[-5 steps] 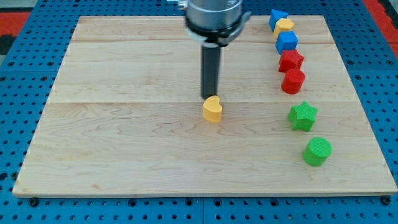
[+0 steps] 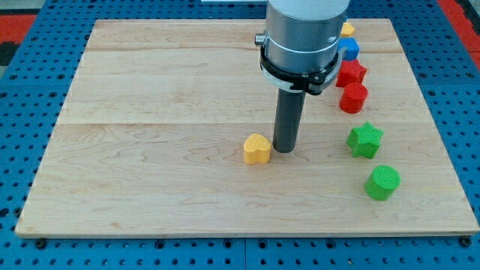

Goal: Push the green circle into the green star

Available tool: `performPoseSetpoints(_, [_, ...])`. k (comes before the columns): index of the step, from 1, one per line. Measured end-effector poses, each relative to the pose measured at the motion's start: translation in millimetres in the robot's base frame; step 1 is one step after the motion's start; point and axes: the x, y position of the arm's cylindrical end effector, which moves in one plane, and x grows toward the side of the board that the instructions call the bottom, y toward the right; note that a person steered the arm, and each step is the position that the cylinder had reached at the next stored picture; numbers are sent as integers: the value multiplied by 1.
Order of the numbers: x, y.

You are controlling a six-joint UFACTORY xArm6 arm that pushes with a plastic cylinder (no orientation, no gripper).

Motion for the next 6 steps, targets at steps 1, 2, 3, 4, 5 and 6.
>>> performPoseSetpoints(1, [15, 27])
performPoseSetpoints(2, [90, 10])
performPoseSetpoints(3, [113, 116])
performPoseSetpoints(4, [94, 146])
performPoseSetpoints(5, [50, 146])
performPoseSetpoints(6, [18, 113])
